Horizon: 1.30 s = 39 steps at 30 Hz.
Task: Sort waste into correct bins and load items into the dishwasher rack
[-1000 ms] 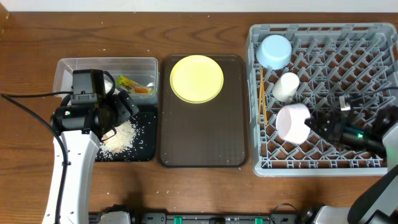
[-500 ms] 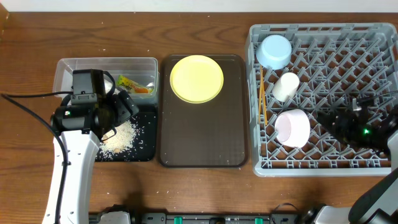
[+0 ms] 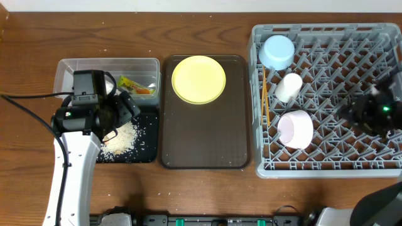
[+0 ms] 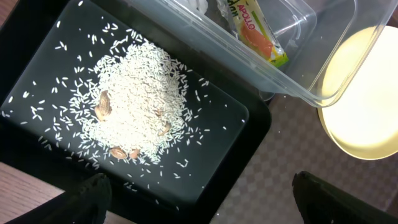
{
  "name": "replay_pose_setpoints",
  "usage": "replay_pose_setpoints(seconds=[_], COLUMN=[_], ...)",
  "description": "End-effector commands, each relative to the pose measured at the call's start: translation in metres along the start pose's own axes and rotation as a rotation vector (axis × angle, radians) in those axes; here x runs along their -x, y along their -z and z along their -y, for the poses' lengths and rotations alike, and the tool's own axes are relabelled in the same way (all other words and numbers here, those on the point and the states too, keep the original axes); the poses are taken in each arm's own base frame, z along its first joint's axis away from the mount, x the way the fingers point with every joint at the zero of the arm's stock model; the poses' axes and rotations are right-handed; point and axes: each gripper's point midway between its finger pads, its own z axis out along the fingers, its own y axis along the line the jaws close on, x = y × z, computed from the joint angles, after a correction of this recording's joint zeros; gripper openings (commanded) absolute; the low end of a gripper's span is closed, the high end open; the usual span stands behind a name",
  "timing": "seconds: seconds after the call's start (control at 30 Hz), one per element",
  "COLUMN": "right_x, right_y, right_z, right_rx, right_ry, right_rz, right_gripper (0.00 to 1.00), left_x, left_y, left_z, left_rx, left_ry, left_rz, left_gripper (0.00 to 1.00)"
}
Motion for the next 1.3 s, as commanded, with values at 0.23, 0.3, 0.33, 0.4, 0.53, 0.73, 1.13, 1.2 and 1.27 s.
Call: replay_pose_setpoints(seconds=[0.23, 0.3, 0.33, 0.4, 0.53, 0.73, 1.13, 1.2, 1.27], right_x=[-0.051, -0.061, -0.065, -0.074, -0.086, -0.088, -0.084, -0.079, -0.073], right_y=[-0.027, -0.030, -0.032, -0.037, -0.046, -0.049, -0.082, -0.086, -0.089], right_z=[-0.054, -0.058, -0.058, -0.060, -0.054, -0.028, -0.010, -0.011, -0.013], right_rx=[-0.101, -0.134, -0.151, -0.186, -0.278, -0.438, -0.453, -0.444, -0.434], right_ry=[0.249, 0.266, 0.271, 0.279, 0.252, 0.189, 0.188, 0.194, 0.201], right_rz=[-0.199, -0.232, -0.244, -0.273, -0.299, -0.289, -0.253, -0.229, -0.204], right_gripper=[0.01, 0.01, 0.01, 0.01, 0.01, 0.01, 0.01, 0.01, 0.01], left_x=[0.004, 0.004, 0.004, 0.004, 0.004, 0.004, 0.004, 0.004, 0.004], left_y=[0.003, 0.003, 0.003, 0.003, 0.003, 0.003, 0.003, 0.003, 0.003], left_z=[0.000, 0.000, 0.000, 0.000, 0.000, 0.000, 0.000, 0.000, 0.000], left_rx=[0.000, 0.000, 0.000, 0.000, 0.000, 0.000, 0.000, 0.000, 0.000], left_ry=[-0.002, -0.002, -0.002, -0.002, -0.002, -0.002, -0.002, -0.002, -0.002], left_rz=[0.012, 0.012, 0.012, 0.012, 0.012, 0.012, 0.012, 0.012, 0.012], left_gripper=[0.96, 0.96, 0.96, 0.96, 0.96, 0.96, 0.96, 0.96, 0.96])
